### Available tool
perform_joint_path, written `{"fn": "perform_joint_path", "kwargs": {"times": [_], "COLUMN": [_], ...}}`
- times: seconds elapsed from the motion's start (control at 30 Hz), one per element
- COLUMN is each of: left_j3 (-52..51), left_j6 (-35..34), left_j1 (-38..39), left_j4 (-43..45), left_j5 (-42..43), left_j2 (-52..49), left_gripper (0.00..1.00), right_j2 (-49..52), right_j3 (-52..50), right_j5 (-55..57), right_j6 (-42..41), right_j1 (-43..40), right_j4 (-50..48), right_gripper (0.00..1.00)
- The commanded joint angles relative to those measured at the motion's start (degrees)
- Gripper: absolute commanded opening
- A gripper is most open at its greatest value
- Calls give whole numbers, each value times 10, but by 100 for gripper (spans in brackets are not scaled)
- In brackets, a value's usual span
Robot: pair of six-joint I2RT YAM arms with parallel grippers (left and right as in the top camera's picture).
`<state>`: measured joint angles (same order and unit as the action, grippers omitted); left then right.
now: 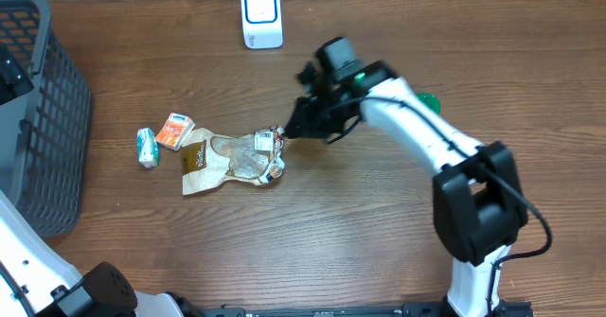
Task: Scan the item barcode
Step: 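Carry the teal packet beside the jar and release it, then move the right gripper to the clear bread bag and grasp it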
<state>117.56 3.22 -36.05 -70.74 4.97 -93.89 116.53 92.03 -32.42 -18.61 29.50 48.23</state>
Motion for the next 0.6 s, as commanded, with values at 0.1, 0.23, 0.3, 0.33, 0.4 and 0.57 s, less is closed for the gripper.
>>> {"fn": "perform_joint_path", "kwargs": {"times": [0.1, 0.23, 0.3, 0.33, 0.4, 0.57], "left_j3": [-2, -2, -2, -2, -2, -2], "left_j6": [9, 9, 9, 9, 9, 9], "left_j1": [0, 0, 0, 0, 0, 0], "left_j4": [0, 1, 1, 1, 1, 0], "left_j5": [4, 4, 4, 4, 4, 4], "left_j2": [0, 0, 0, 0, 0, 0], "left_gripper": [99, 100, 100, 100, 100, 99], "right_j2": [-5, 5, 20, 27, 38, 41], "right_j3": [-25, -25, -26, -26, -26, -26], "right_j5": [148, 210, 215, 215, 215, 219], "right_j6": [-191, -196, -196, -196, -195, -186], "right_j1": [109, 163, 182, 187, 193, 183], "right_j4": [-118, -130, -130, -130, -118, -64], "right_gripper": [4, 4, 4, 4, 4, 4]}}
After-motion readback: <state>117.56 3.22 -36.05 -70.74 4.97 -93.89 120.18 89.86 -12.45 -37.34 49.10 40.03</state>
